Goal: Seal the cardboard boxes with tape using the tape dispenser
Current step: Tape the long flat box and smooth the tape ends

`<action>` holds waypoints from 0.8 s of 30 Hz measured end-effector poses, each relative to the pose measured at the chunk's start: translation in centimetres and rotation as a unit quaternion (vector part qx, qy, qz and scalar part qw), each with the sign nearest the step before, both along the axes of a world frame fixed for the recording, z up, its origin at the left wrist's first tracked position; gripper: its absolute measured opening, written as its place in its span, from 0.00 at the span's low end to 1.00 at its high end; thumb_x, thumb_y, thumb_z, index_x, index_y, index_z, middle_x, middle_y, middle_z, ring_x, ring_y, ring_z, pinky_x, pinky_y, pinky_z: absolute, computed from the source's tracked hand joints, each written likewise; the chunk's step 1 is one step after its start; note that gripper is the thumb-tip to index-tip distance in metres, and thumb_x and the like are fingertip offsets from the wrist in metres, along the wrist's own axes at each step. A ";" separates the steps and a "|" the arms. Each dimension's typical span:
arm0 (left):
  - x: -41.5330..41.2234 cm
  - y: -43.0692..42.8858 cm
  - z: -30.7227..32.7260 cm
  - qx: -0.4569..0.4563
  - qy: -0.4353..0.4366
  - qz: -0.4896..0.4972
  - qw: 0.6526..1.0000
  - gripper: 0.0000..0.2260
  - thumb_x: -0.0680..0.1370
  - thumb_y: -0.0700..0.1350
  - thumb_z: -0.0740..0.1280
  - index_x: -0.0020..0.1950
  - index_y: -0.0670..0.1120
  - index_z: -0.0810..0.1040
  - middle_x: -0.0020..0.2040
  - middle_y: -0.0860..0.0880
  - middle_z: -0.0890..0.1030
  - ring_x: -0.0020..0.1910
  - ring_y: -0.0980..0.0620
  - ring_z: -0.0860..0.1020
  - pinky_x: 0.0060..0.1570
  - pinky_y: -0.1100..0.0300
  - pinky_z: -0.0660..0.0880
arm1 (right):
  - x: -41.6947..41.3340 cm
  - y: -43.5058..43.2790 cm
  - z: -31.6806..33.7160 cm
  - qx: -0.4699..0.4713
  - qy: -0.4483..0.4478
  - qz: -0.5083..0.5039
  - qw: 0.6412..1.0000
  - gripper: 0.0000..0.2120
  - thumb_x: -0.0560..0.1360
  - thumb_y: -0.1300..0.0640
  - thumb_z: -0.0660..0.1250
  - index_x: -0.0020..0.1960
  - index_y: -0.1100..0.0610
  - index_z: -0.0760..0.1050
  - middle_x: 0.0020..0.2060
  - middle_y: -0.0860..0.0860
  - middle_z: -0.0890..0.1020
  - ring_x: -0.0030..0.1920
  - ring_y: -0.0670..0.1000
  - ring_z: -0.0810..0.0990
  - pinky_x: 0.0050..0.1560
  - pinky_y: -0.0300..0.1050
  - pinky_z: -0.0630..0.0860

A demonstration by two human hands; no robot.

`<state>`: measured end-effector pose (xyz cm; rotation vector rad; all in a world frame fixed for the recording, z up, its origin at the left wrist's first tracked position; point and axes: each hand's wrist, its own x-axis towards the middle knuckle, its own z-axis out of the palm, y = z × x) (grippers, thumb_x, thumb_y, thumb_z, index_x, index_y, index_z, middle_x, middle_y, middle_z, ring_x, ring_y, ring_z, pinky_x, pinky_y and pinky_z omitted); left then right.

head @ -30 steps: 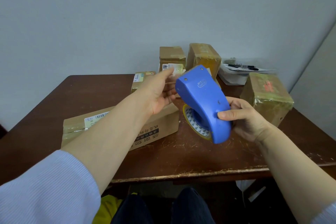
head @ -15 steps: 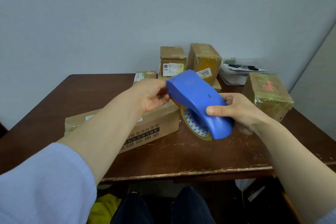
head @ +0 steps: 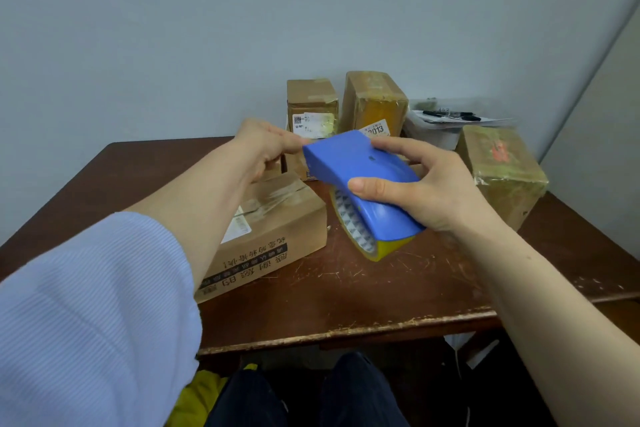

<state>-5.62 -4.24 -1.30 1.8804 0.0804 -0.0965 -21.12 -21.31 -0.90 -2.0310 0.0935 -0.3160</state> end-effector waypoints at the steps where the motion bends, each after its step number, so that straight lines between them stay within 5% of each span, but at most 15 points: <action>1: 0.5 0.3 -0.1 0.009 0.000 0.010 1.000 0.08 0.64 0.41 0.79 0.36 0.44 0.81 0.44 0.47 0.82 0.31 0.53 0.65 0.31 0.61 0.65 | -0.2 -0.3 -0.3 0.016 0.002 -0.001 1.000 0.34 0.56 0.41 0.76 0.62 0.43 0.76 0.61 0.44 0.76 0.57 0.47 0.77 0.52 0.43 0.77; 6: 2.0 0.7 -1.7 0.018 -0.013 0.023 0.999 0.09 0.65 0.42 0.79 0.41 0.43 0.82 0.41 0.48 0.81 0.39 0.51 0.74 0.39 0.59 0.72 | -0.7 -0.8 -2.2 0.050 0.015 0.003 0.999 0.39 0.52 0.40 0.74 0.62 0.44 0.76 0.61 0.43 0.77 0.56 0.45 0.78 0.53 0.45 0.78; 9: 2.3 0.4 -2.7 0.021 -0.021 0.016 0.999 0.06 0.67 0.41 0.78 0.38 0.45 0.82 0.48 0.45 0.83 0.47 0.48 0.80 0.52 0.54 0.78 | -0.5 -0.6 -2.9 0.049 0.017 0.000 0.999 0.41 0.50 0.38 0.73 0.63 0.44 0.75 0.62 0.42 0.76 0.57 0.44 0.78 0.55 0.44 0.77; 16: 2.3 0.7 -3.5 -0.001 -0.009 0.017 1.000 0.05 0.70 0.41 0.76 0.40 0.45 0.81 0.42 0.46 0.83 0.36 0.52 0.80 0.31 0.67 0.75 | -0.4 0.2 -3.1 0.031 0.020 0.007 0.999 0.42 0.53 0.39 0.73 0.67 0.45 0.73 0.63 0.41 0.75 0.57 0.43 0.77 0.54 0.41 0.77; 24: 2.3 0.3 -4.2 -0.001 -0.009 0.018 1.000 0.06 0.72 0.40 0.74 0.38 0.45 0.79 0.36 0.48 0.80 0.19 0.61 0.75 0.26 0.69 0.75 | -0.5 0.5 -2.8 0.023 0.026 0.005 0.999 0.43 0.53 0.39 0.73 0.67 0.46 0.73 0.63 0.41 0.75 0.57 0.43 0.77 0.54 0.42 0.77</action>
